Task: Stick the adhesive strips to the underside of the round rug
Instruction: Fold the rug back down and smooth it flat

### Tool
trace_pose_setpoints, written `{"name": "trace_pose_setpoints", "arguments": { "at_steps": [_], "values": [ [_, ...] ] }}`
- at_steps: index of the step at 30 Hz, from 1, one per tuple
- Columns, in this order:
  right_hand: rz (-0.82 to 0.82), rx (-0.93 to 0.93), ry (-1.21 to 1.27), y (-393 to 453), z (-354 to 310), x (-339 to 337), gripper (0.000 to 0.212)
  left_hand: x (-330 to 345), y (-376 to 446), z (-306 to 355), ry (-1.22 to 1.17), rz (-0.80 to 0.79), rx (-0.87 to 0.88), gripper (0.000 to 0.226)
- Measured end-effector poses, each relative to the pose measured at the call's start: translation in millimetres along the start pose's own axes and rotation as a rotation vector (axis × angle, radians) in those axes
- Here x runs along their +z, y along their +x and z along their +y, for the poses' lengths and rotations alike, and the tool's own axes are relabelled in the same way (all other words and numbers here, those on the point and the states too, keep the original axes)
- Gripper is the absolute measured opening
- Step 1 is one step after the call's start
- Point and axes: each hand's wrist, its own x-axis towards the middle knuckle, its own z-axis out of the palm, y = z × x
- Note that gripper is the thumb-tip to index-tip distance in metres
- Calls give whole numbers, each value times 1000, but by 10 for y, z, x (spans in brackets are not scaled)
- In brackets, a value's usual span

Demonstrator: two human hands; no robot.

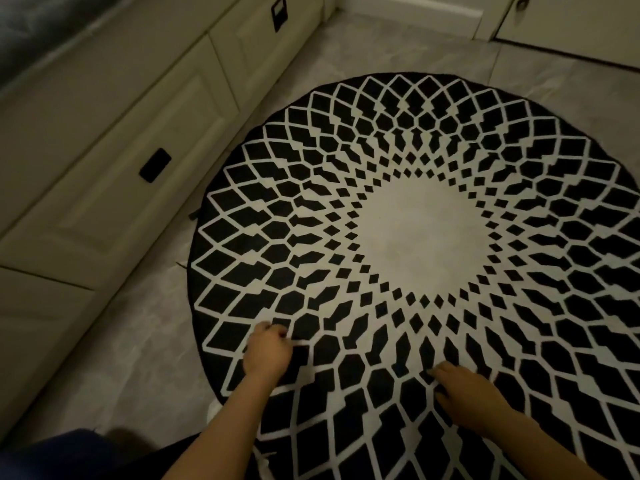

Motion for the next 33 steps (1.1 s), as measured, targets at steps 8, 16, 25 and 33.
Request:
{"name": "trace_pose_setpoints", "arguments": {
  "at_steps": [8,16,25,33],
  "values": [
    [-31,11,16,88,-41,90,45,-146,500,-968,-653,191,-563,76],
    [-113,45,75,218,-211,-100,39,-327,318,-675,-719,439,-359,32],
    [207,-27,474,187,-934,-762,32,-274,-263,136,-344,354,266,44],
    [433,-31,820,273,-1318,-1429,34,-92,-520,533,-161,272,581,47]
  ]
}}
